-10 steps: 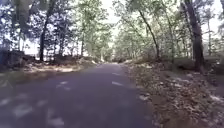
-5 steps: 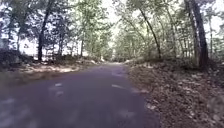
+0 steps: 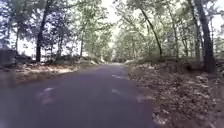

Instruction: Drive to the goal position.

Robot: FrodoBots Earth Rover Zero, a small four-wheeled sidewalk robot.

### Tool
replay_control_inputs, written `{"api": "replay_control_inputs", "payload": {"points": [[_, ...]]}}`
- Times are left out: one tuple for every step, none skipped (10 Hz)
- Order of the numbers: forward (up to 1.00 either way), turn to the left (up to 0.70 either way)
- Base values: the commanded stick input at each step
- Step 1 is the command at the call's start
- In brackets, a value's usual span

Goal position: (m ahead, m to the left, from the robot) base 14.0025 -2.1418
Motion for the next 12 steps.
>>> {"api": "replay_control_inputs", "payload": {"points": [[0.7, 0.0], [0.7, 0.0], [0.7, 0.0], [0.7, 0.0], [0.7, 0.0], [0.7, 0.0], [0.7, 0.0], [0.7, 0.0], [0.7, 0.0], [0.7, 0.0], [0.7, 0.0], [0.7, 0.0]]}}
